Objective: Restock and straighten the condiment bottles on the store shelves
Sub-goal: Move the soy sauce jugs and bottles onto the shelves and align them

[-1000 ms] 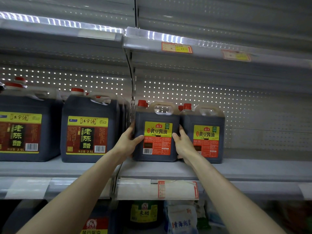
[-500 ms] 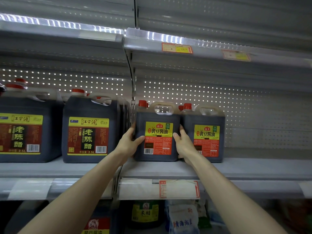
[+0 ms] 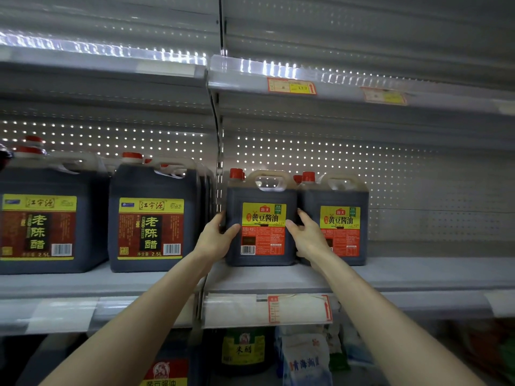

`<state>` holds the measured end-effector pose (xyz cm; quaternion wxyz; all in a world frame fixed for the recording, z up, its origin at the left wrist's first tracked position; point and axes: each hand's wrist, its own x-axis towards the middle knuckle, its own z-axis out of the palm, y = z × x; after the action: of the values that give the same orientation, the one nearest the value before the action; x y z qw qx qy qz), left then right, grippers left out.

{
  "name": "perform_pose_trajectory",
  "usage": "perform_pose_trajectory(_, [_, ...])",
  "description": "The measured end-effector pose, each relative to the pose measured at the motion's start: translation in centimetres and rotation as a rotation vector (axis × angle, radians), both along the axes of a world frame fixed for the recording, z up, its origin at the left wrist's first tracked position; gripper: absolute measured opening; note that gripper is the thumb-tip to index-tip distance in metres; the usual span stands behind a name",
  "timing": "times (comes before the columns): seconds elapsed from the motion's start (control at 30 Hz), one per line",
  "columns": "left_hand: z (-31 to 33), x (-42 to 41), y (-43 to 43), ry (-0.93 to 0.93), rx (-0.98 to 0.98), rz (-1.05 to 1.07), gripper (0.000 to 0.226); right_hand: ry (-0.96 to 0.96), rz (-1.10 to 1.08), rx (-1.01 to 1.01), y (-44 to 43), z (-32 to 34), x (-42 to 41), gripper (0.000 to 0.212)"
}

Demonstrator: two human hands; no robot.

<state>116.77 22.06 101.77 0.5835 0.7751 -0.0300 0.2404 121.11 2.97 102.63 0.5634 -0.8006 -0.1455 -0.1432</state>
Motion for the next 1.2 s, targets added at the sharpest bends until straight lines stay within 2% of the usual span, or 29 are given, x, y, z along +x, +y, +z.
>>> perform_pose_trajectory(0.07, [0.3, -0.6, -0.1, -0.012, 0.009, 0.021, 0.050, -0.020, 0.004, -0.002, -0.2, 0.2, -1.0, 0.061])
perform_pose_trajectory(0.2, [0.6, -3.2, -0.6, -0.042, 0.055, 0.022, 0.057, -0.088, 0.013, 0.001, -0.6, 0.5, -3.8, 0.061])
perform_pose_trajectory(0.3, [0.5, -6.4, -1.3, -0.084, 0.101, 0.022, 0.058, -0.127, 0.023, -0.002, -0.9, 0.4, -6.4, 0.057])
perform_pose_trajectory(0.47, [-0.6, -14.1, -2.9, -0.146, 0.072, -0.004, 0.060, -0.166, 0.049, 0.039, -2.4, -0.7, -13.1, 0.054])
perform_pose_trajectory(0.83, [-8.4, -32.6, -5.5, -0.072, 0.003, -0.020, 0.055, -0.044, 0.158, 0.125, -5.6, -7.6, -29.2, 0.043])
perform_pose_trajectory(0.93, [-9.9, -35.8, -4.8, -0.043, -0.020, 0.013, 0.048, -0.003, 0.203, 0.105, -5.3, -9.2, -32.3, 0.043])
perform_pose_trajectory(1.1, [-12.2, -38.9, -3.7, -0.001, -0.025, 0.029, 0.060, 0.040, 0.245, 0.096, -3.6, -11.6, -35.0, 0.042])
perform_pose_trajectory(1.2, [-13.6, -40.2, -2.1, 0.020, -0.034, 0.058, 0.056, 0.064, 0.261, 0.090, -1.4, -13.0, -35.8, 0.041])
